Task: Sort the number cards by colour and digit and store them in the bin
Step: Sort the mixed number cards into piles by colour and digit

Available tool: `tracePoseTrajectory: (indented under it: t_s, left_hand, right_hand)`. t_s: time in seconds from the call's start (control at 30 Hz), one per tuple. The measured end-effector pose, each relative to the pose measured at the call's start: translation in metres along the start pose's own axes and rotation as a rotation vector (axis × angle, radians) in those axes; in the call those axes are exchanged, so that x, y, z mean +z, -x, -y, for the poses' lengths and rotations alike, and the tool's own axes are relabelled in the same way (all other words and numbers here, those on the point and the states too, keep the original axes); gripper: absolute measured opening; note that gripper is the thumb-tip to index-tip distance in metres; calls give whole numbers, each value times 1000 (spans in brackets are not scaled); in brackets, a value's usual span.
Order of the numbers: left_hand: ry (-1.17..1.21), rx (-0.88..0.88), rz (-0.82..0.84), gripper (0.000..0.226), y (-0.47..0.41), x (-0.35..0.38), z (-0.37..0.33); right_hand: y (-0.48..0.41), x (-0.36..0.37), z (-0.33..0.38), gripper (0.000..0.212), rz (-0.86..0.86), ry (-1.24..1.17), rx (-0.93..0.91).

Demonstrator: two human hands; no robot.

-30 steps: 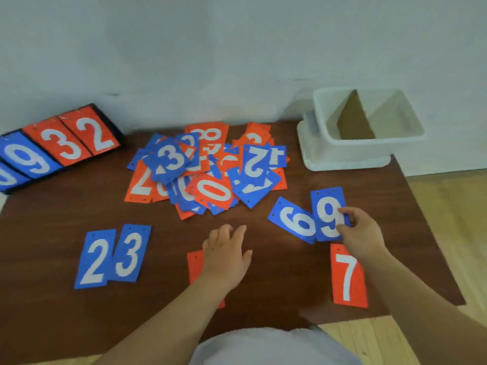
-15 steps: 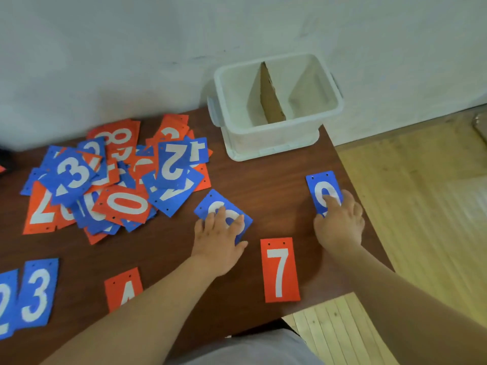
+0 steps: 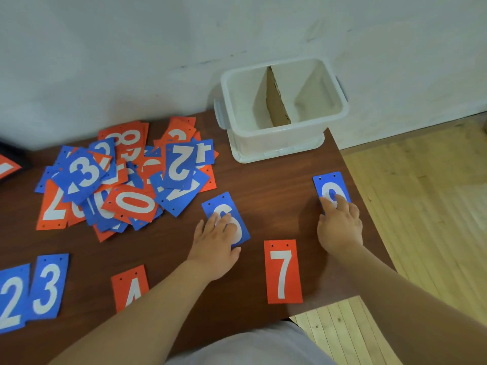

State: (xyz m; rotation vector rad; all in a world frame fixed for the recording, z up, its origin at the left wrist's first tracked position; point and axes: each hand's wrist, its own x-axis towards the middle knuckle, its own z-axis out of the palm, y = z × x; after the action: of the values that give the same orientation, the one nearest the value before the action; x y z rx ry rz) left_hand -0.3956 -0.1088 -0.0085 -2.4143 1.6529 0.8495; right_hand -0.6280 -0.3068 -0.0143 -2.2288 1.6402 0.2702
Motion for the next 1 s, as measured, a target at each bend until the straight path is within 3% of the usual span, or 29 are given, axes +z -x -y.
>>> tracePoseTrajectory:
  t_s: [0.2,0.43,0.7,0.83,1.0]
  left_hand:
    - [69,-31,-105,52,16,-12,20]
    - [132,-273,-219,59,59,-29,110]
    - [232,-537,-266,65,91,-46,223]
    - [278,-547,-258,68,79,-52,258]
    - [281,-441,-278,72,44,-66,276]
  right_hand:
    - [34,-9,73,53,23,-93,-173]
    - [57,10,181,58,164,-172,-375]
    - [45,26,283,58,195,-175,-362]
    - [25,30,318,59,190,-181,-344]
    - [-19,27,351,58,164,-81,-357]
